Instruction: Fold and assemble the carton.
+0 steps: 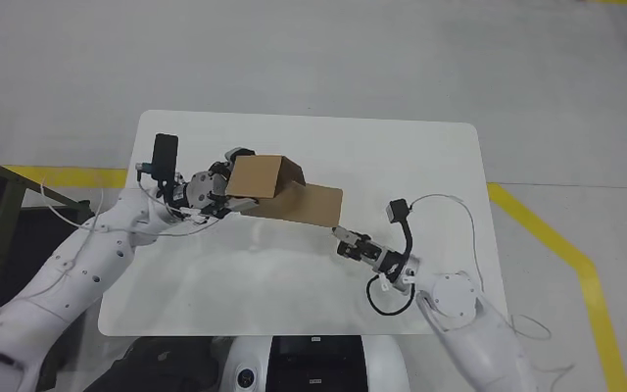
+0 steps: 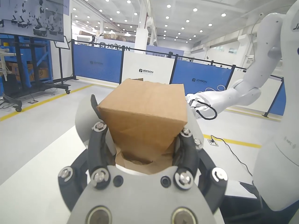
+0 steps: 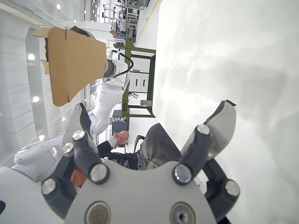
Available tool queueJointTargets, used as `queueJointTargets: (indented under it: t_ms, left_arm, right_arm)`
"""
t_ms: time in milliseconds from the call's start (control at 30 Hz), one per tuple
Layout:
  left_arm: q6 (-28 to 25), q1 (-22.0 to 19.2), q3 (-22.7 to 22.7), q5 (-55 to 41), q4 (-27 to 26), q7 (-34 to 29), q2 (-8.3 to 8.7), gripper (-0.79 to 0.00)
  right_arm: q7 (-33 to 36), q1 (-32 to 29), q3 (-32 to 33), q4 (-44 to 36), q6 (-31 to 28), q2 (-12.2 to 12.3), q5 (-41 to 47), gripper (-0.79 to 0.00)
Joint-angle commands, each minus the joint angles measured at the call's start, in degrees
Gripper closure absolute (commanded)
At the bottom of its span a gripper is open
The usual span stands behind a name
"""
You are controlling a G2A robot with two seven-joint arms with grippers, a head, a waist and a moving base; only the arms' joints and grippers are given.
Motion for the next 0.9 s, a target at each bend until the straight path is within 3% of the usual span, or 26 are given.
queueJointTargets:
  t_ms: [0,200,467,867]
  left_arm:
    - [0.00,-0.58,1.46,1.02,-0.65,0.22,0.45,0.000]
    - [0.00,-2.53,6.08,2.80,-0.36,1.12,1.39,0.000]
    - [0.00,-6.01,11.67,4.82,0.06,3.69,1.38,0.000]
    - [0.00,-8.90,14.46,5.25,0.97,3.70,0.91,0.000]
  right_arm:
    - [-0.97,0.94,-0.38,0.49,-0.21,-0.23,0.87,-0.785]
    - [0.24,3.15,-1.93,0.93,-2.49,-0.85,5.42,-0.785]
    - [0.20,4.52,-3.72,1.31,-2.67,-1.32,5.13,-0.785]
    - [-1.43,5.16,-5.14,1.30,-4.11,-1.90,5.37,-0.785]
